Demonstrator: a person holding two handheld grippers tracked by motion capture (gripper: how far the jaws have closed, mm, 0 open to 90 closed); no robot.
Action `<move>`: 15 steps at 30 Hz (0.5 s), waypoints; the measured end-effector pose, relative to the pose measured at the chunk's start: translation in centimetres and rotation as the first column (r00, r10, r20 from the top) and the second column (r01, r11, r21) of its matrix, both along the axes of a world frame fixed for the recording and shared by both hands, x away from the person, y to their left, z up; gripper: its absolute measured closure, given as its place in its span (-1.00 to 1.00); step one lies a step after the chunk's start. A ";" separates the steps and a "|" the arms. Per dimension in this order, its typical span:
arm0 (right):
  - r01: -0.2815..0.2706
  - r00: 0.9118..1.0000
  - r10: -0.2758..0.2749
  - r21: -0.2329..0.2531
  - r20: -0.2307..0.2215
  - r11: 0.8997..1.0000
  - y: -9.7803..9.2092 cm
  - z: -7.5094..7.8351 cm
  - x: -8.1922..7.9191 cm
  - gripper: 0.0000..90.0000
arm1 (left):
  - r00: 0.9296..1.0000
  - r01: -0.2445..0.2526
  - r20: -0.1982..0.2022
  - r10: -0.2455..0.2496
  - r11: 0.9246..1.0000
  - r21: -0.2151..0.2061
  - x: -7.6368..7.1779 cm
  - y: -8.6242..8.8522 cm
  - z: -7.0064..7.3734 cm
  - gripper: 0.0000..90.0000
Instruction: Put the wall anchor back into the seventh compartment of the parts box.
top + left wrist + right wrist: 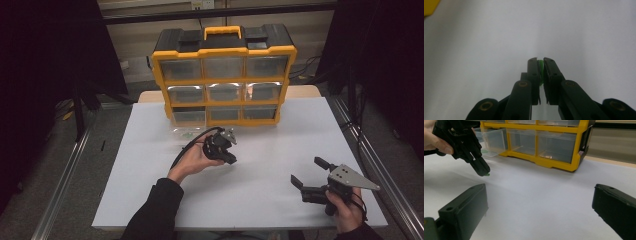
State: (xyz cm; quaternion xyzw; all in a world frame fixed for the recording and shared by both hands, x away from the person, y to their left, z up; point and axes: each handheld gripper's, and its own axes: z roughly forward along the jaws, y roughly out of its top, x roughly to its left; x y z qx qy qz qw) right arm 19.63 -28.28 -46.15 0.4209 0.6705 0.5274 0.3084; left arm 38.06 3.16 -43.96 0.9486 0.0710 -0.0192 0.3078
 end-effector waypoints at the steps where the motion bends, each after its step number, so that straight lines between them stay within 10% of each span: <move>1: 0.001 1.000 -0.001 0.001 -0.001 1.000 0.0 0.0 0.0 -1.00 | 1.000 -0.002 0.000 0.002 1.000 -0.014 0.0 0.1 0.1 0.87; 15: -0.003 1.000 0.003 -0.001 -0.003 1.000 0.0 0.0 0.0 -1.00 | 0.999 -0.015 0.030 0.017 0.998 -0.064 -0.7 1.8 1.4 0.88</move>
